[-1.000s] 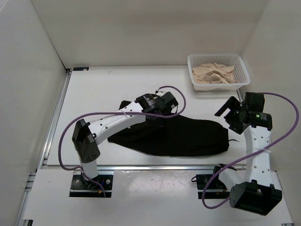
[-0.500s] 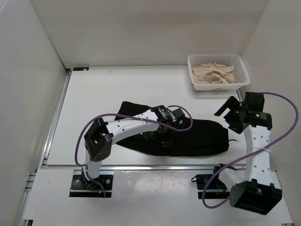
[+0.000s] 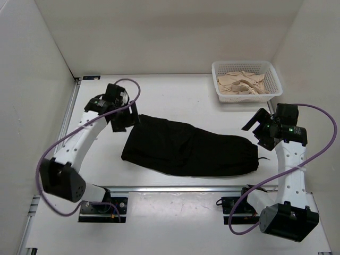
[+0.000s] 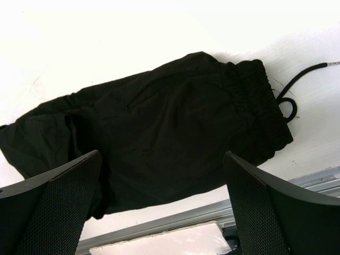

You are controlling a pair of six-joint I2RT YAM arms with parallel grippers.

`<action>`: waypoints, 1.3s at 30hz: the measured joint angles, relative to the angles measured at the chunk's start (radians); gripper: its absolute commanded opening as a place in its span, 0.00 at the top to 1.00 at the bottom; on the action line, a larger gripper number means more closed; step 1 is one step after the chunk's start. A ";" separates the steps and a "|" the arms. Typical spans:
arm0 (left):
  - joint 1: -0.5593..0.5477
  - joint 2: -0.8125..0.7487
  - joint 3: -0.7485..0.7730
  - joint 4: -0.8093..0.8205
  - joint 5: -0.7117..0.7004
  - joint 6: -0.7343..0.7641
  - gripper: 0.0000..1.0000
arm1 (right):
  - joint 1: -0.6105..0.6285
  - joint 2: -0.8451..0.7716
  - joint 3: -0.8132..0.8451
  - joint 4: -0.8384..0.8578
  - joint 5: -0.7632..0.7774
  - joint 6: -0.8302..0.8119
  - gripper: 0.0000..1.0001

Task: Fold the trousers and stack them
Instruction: Fold the trousers

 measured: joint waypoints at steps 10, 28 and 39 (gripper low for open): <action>0.288 0.301 -0.334 0.163 0.140 0.044 0.06 | 0.000 0.000 0.000 0.012 0.000 -0.004 0.00; 0.336 0.431 -0.299 0.230 0.314 0.075 0.90 | 0.000 0.000 0.000 0.012 0.000 -0.002 0.00; 0.373 0.222 0.054 0.095 0.071 0.056 0.90 | 0.000 -0.008 0.000 0.012 -0.003 -0.002 0.00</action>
